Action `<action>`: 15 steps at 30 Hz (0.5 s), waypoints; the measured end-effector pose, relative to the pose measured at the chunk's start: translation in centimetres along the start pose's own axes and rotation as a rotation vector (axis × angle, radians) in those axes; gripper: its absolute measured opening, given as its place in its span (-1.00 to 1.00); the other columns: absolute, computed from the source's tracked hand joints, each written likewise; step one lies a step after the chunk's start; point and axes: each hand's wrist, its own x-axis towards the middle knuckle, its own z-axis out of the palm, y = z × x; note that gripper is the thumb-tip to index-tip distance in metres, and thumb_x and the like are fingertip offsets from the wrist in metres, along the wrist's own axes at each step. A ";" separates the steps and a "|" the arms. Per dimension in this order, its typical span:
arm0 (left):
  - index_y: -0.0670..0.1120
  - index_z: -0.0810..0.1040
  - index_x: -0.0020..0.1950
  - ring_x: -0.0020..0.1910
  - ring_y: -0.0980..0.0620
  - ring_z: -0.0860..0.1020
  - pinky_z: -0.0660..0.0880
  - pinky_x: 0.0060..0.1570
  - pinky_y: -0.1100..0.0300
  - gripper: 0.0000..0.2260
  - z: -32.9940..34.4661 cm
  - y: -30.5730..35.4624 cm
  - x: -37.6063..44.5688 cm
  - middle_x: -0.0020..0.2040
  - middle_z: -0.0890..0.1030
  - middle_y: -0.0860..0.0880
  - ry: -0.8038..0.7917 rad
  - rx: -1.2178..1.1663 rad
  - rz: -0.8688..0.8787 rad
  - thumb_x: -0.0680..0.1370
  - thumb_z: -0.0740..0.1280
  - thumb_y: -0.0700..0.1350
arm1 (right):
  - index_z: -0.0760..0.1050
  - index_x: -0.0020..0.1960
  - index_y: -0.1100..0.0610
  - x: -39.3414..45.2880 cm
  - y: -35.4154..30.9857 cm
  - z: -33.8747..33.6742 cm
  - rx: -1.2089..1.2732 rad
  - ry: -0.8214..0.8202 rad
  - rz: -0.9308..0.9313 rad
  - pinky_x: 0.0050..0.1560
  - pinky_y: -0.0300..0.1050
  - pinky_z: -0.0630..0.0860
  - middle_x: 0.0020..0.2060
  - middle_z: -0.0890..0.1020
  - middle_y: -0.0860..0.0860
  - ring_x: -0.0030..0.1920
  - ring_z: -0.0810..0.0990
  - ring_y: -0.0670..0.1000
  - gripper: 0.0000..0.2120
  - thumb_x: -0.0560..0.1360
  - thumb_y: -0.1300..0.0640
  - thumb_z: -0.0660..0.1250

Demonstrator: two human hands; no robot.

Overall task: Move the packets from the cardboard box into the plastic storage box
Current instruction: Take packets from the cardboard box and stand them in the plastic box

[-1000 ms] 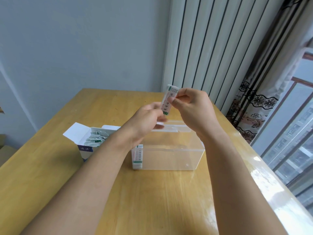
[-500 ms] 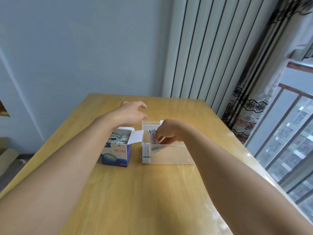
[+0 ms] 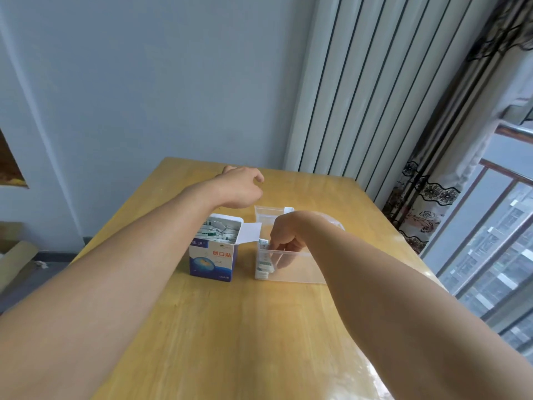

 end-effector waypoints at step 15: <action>0.14 0.38 0.48 0.54 -0.05 0.21 0.28 0.48 -0.07 -0.50 0.5 -0.5 1.2 0.53 0.31 -0.07 -0.029 -0.002 -0.027 0.55 0.22 -0.19 | 0.58 0.07 0.27 0.0 -1.1 0.0 -0.262 0.071 -0.043 0.26 0.11 0.59 0.11 0.73 0.09 0.07 0.74 0.12 -0.87 0.63 0.21 0.32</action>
